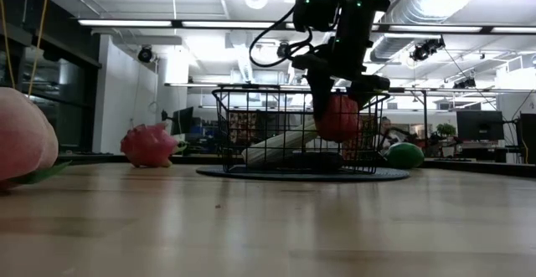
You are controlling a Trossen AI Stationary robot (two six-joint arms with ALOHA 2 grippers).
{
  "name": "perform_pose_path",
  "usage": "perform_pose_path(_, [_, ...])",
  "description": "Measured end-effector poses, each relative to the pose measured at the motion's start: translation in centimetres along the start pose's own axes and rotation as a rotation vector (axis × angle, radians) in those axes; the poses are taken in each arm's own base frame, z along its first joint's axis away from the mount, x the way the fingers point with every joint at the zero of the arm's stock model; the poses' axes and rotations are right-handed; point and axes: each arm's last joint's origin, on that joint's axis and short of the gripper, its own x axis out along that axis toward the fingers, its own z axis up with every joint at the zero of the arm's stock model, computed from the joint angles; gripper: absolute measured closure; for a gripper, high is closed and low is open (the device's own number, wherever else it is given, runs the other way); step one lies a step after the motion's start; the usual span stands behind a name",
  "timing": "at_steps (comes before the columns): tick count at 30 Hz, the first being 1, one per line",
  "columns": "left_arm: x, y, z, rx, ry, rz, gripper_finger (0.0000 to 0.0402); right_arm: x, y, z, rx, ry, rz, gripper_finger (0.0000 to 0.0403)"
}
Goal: Build produce basket
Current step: Put the bell pepper into the wire basket
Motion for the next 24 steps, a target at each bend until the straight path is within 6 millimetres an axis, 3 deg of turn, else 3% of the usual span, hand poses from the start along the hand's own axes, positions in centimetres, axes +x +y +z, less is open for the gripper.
perform_pose_path(17, [0.0, 0.09, 0.01, 0.0, -0.006, 0.031, 0.0112, -0.05, 0.18, -0.2, -0.019, 0.009, 0.01, 0.0106])
perform_pose_path(24, [0.0, 0.11, -0.09, 0.004, 0.005, 0.034, 0.0112, -0.06, 0.15, -0.16, -0.023, 0.004, 0.006, 0.0047])
